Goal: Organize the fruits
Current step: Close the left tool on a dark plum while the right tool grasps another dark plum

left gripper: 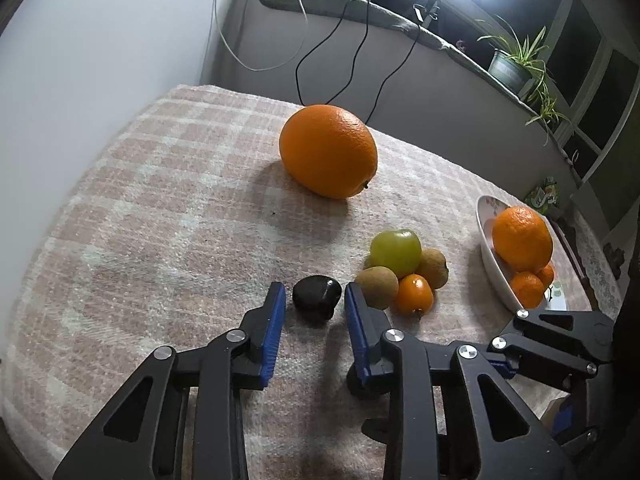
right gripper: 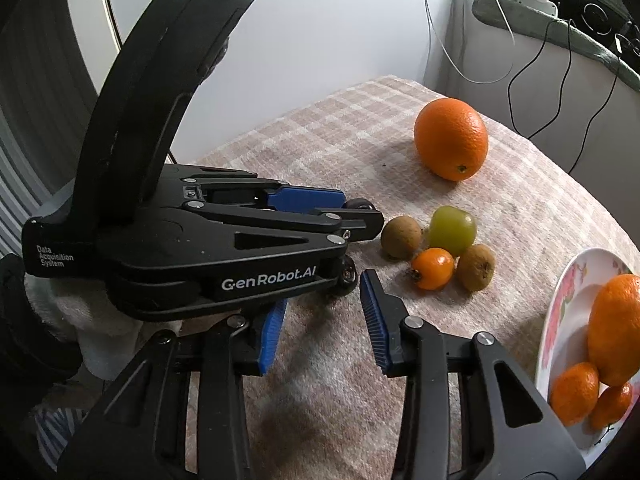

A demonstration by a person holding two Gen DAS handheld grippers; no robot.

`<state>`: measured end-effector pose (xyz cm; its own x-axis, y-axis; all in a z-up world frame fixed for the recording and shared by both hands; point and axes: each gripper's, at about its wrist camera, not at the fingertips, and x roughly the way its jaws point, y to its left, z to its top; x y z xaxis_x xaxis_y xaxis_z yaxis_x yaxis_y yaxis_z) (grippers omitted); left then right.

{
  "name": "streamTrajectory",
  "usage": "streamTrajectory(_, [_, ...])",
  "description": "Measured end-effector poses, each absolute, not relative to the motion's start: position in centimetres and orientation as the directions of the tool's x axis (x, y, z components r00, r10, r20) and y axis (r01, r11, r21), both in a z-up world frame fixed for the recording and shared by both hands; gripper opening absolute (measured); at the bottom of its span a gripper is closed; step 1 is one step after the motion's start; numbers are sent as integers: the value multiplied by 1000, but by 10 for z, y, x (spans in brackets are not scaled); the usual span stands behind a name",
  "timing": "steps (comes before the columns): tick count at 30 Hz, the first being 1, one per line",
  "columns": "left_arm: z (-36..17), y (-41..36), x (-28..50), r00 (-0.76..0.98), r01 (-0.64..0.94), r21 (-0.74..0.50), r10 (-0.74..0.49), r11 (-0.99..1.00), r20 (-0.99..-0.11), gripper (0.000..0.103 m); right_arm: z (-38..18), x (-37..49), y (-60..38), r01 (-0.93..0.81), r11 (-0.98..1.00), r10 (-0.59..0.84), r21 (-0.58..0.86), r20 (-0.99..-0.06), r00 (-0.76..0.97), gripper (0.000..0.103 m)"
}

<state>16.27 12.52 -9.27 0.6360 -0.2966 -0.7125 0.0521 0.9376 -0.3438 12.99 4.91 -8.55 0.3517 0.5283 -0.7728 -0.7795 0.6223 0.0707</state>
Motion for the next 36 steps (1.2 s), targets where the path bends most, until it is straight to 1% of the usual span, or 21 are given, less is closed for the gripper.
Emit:
streamTrajectory(6, [-94, 127, 165, 634, 50, -361, -309, 931, -709, 23, -90, 133, 57, -782, 622, 509, 49, -784, 355, 36])
streamTrajectory(11, [-94, 127, 164, 639, 51, -360, -307, 932, -705, 23, -88, 132, 55, -773, 633, 496, 38, -787, 367, 20])
streamTrajectory(25, [-89, 137, 155, 664, 31, -395, -314, 918, -678, 22, -79, 122, 42, -777, 627, 522, 51, -767, 372, 15])
streamTrajectory(30, [-88, 136, 154, 667, 28, -385, -304, 922, -680, 22, -79, 122, 39, -778, 625, 524, 56, -769, 366, 15])
streamTrajectory(36, [-88, 141, 152, 674, 16, -392, -300, 920, -675, 22, -85, 120, 48, -797, 603, 508, 21, -780, 364, 15])
